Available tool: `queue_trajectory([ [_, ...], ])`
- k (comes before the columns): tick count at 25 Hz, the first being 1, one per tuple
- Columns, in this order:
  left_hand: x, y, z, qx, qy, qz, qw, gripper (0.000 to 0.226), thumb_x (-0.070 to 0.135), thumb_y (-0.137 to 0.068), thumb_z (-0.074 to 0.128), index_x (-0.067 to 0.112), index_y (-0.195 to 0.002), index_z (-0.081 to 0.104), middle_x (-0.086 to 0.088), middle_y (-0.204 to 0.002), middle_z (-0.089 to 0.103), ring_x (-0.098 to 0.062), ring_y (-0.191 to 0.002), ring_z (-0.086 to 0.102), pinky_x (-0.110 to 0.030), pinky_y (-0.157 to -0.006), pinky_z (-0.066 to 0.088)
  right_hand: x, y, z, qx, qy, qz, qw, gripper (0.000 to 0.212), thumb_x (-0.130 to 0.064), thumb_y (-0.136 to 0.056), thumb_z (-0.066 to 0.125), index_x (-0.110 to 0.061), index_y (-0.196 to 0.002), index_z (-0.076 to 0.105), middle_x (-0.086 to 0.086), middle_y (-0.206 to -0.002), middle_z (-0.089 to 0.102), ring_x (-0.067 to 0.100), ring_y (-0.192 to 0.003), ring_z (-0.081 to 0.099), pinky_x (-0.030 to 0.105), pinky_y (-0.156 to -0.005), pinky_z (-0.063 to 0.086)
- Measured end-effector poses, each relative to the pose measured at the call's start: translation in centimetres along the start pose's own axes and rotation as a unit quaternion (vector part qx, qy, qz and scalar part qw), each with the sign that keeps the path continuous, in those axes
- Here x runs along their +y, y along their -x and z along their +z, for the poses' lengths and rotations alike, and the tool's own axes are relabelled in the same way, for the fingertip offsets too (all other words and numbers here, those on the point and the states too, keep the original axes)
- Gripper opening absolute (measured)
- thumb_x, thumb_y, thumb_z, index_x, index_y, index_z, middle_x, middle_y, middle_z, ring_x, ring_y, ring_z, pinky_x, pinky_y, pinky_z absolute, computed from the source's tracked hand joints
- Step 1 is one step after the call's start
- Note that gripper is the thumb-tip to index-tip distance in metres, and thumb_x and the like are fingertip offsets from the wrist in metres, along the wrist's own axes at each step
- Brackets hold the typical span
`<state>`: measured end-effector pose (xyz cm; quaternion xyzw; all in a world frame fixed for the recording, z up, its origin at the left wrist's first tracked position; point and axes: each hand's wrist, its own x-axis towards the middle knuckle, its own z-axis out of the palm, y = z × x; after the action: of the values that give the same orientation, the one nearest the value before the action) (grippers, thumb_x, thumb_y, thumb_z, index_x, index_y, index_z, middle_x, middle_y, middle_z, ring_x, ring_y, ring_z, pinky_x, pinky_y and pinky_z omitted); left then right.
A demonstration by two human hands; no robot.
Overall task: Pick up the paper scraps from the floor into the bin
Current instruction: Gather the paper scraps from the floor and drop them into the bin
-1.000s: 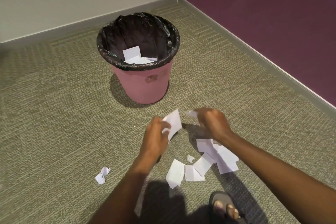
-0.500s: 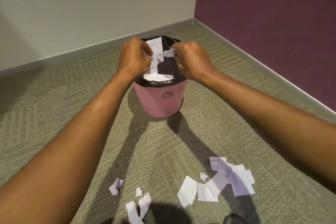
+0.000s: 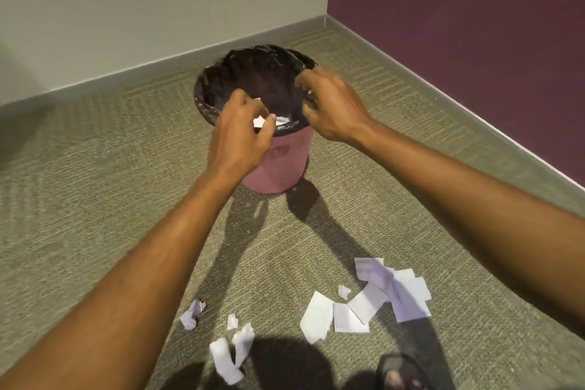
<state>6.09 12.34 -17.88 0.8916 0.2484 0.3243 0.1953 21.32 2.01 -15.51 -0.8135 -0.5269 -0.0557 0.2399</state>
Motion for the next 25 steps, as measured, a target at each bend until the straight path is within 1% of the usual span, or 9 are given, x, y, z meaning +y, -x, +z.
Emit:
queue_trajectory([
  [2,0.3,4.2,2.2,-0.058,0.038,-0.014,0.997,0.024,0.032,-0.093,0.060,0.010,-0.085,0.066,0.000,-0.089,0.051,-0.014,-0.077,0.051,-0.028,-0.066,0.040,0.7,2.7,0.4,-0.019,0.005,0.006,1.000,0.024,-0.011,-0.086,0.059,-0.016,-0.109,0.060,0.003,-0.109,0.060,0.022,-0.096,0.057,0.041,-0.078,0.052],
  [5,0.5,10.4,6.1,-0.228,0.044,-0.039,0.972,0.035,0.047,-0.091,0.058,0.014,-0.088,0.069,0.003,-0.084,0.057,-0.016,-0.077,0.057,-0.033,-0.064,0.047,2.5,7.4,1.3,-0.101,0.024,0.044,0.994,0.018,-0.012,-0.089,0.061,-0.013,-0.107,0.063,0.004,-0.110,0.060,0.022,-0.098,0.057,0.035,-0.077,0.051],
  [8,1.5,15.7,9.4,-0.383,0.007,-0.029,0.923,0.047,0.054,-0.088,0.058,0.013,-0.110,0.064,-0.003,-0.104,0.062,-0.022,-0.094,0.059,-0.036,-0.077,0.050,4.7,13.0,2.2,-0.202,0.071,0.065,0.975,0.024,-0.017,-0.090,0.064,-0.012,-0.113,0.062,0.006,-0.115,0.058,0.024,-0.105,0.055,0.034,-0.078,0.048],
  [10,2.5,18.3,11.0,-0.439,-0.023,-0.007,0.898,0.053,0.055,-0.087,0.057,0.014,-0.121,0.057,-0.005,-0.116,0.058,-0.025,-0.107,0.056,-0.038,-0.085,0.047,6.2,16.7,2.9,-0.262,0.092,0.081,0.957,0.030,-0.021,-0.090,0.064,-0.011,-0.118,0.060,0.009,-0.117,0.058,0.026,-0.108,0.054,0.039,-0.085,0.049],
  [15,4.9,21.7,14.3,-0.481,-0.054,0.053,0.873,0.063,0.058,-0.082,0.060,0.020,-0.130,0.045,-0.005,-0.132,0.047,-0.027,-0.122,0.045,-0.040,-0.097,0.040,10.3,24.7,4.9,-0.385,0.118,0.158,0.901,0.041,-0.031,-0.086,0.066,-0.014,-0.121,0.055,0.011,-0.120,0.054,0.033,-0.113,0.052,0.041,-0.087,0.047],
  [18,6.2,22.9,16.5,-0.511,-0.085,0.119,0.847,0.079,0.056,-0.082,0.062,0.022,-0.146,0.029,-0.011,-0.154,0.024,-0.029,-0.141,0.023,-0.042,-0.111,0.027,12.5,28.1,5.9,-0.444,0.141,0.187,0.865,0.075,-0.053,-0.076,0.073,-0.019,-0.136,0.043,0.008,-0.136,0.046,0.032,-0.125,0.043,0.047,-0.098,0.041],
  [20,7.0,22.7,18.0,-0.517,-0.101,0.142,0.838,0.094,0.053,-0.081,0.066,0.020,-0.152,0.013,-0.014,-0.160,0.009,-0.032,-0.147,0.008,-0.043,-0.116,0.017,13.7,29.4,6.1,-0.466,0.153,0.169,0.855,0.095,-0.058,-0.071,0.074,-0.023,-0.147,0.030,0.007,-0.149,0.034,0.032,-0.133,0.035,0.049,-0.103,0.036],
  [23,8.0,21.7,20.2,-0.529,-0.124,0.172,0.822,0.111,0.051,-0.075,0.074,0.023,-0.153,0.001,-0.017,-0.161,-0.005,-0.035,-0.148,-0.004,-0.047,-0.119,0.008,14.3,31.0,6.5,-0.473,0.179,0.118,0.855,0.102,-0.049,-0.074,0.076,-0.021,-0.153,0.016,0.009,-0.155,0.023,0.033,-0.135,0.031,0.048,-0.106,0.034],
  [25,8.2,21.5,21.6,-0.545,-0.139,0.197,0.803,0.114,0.048,-0.073,0.077,0.026,-0.153,-0.001,-0.020,-0.160,-0.008,-0.038,-0.148,-0.007,-0.050,-0.118,0.005,14.1,32.0,7.0,-0.461,0.192,0.099,0.861,0.097,-0.040,-0.078,0.075,-0.016,-0.151,0.017,0.012,-0.152,0.024,0.034,-0.132,0.034,0.048,-0.104,0.036],
])
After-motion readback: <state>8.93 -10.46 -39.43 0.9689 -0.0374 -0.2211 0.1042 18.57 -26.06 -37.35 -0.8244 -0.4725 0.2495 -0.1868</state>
